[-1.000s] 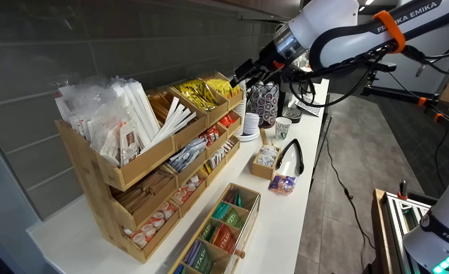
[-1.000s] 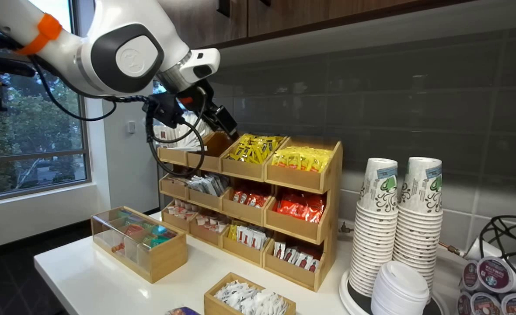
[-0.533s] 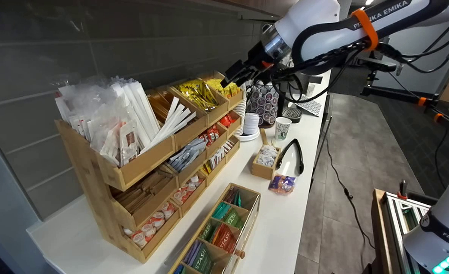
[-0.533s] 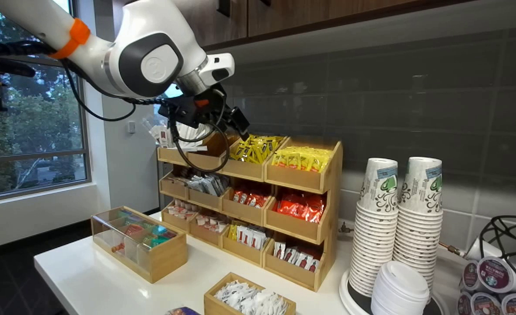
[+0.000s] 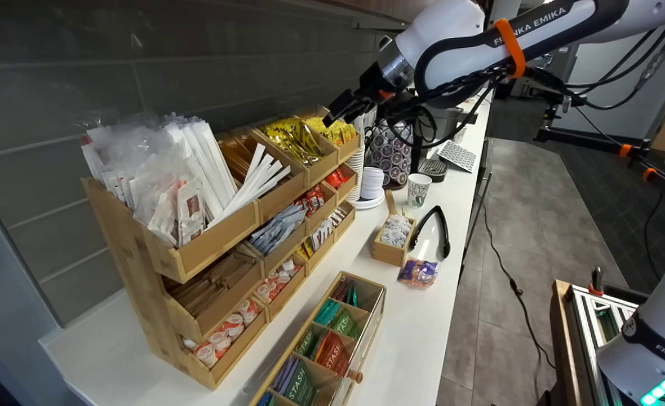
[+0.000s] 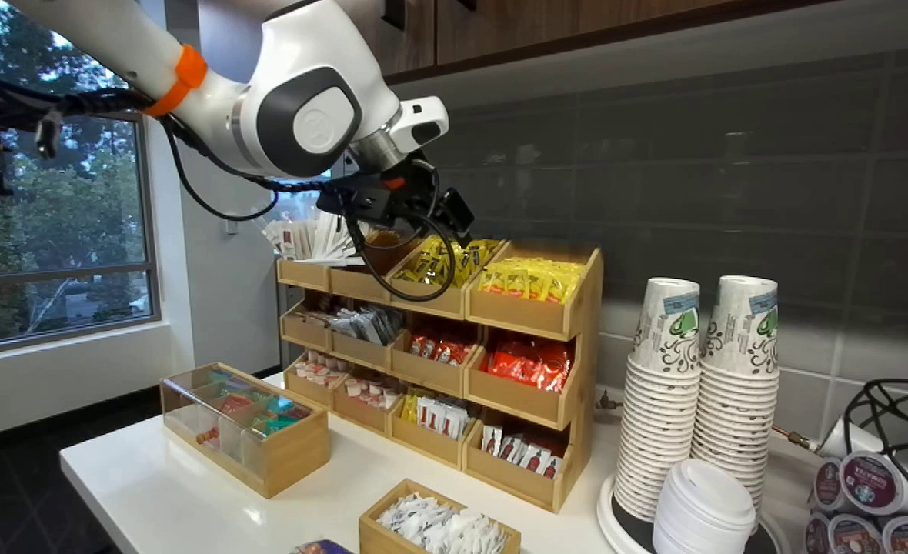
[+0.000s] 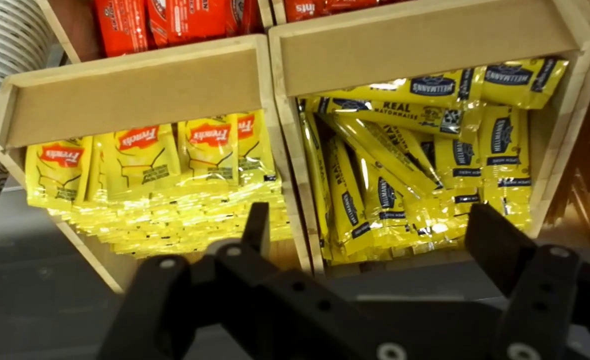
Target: Take the yellow packet off of the wooden rack
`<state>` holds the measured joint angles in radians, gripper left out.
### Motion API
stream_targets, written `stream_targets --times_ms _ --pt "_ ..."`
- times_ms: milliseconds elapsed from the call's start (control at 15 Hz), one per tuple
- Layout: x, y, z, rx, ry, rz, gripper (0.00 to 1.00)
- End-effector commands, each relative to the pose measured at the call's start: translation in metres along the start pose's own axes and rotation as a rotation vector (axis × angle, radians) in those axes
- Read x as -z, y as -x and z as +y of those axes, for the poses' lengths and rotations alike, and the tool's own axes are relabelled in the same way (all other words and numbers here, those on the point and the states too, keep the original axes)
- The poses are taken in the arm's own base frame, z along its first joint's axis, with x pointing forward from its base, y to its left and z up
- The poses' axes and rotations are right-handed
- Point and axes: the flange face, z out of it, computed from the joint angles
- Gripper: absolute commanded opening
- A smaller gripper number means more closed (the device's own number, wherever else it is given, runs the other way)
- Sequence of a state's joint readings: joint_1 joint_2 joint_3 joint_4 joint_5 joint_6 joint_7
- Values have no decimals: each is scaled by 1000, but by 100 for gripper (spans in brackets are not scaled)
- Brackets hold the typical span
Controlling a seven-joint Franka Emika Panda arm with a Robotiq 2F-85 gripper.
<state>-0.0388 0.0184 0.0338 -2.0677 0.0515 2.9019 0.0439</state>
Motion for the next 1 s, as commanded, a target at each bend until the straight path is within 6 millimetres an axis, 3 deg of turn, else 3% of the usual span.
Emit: stream_targets --times_ms 0,467,933 --pt "-13 -11 10 17 18 15 100" --pt "-38 -19 17 10 34 47 100" --pt "-52 -20 7 4 9 47 100"
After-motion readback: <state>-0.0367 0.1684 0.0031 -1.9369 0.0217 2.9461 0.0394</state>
